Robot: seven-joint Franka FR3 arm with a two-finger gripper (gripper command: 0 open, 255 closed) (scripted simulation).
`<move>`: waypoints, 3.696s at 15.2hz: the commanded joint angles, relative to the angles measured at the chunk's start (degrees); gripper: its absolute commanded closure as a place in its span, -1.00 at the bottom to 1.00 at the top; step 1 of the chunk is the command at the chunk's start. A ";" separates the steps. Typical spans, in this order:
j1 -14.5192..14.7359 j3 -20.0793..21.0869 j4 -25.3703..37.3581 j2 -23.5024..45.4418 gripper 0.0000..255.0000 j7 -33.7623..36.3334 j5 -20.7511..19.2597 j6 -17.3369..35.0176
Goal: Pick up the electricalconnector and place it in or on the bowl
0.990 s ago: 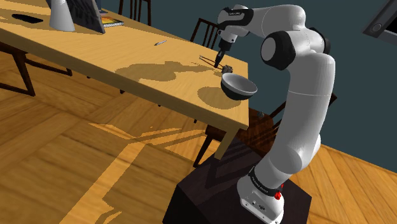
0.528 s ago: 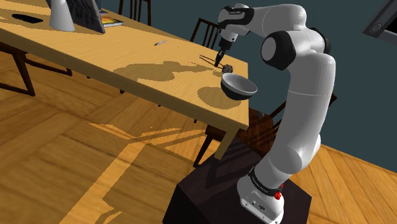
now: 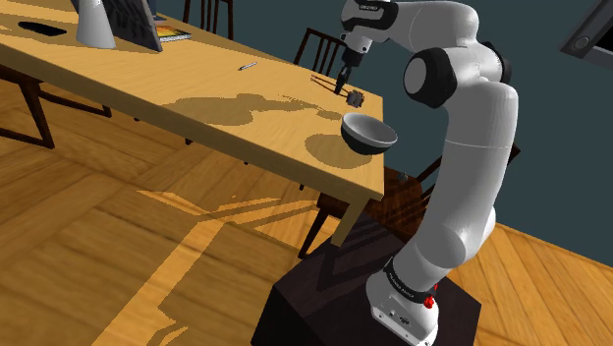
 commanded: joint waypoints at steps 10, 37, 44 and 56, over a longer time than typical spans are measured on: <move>-2.54 0.07 12.76 2.54 1.00 0.76 0.95 -10.17; 8.62 4.56 -34.34 -45.02 1.00 14.25 -19.83 -5.51; 7.00 8.70 -46.50 -58.14 1.00 18.39 -22.55 -6.27; 6.33 7.70 -56.83 -59.58 1.00 18.45 -23.61 2.65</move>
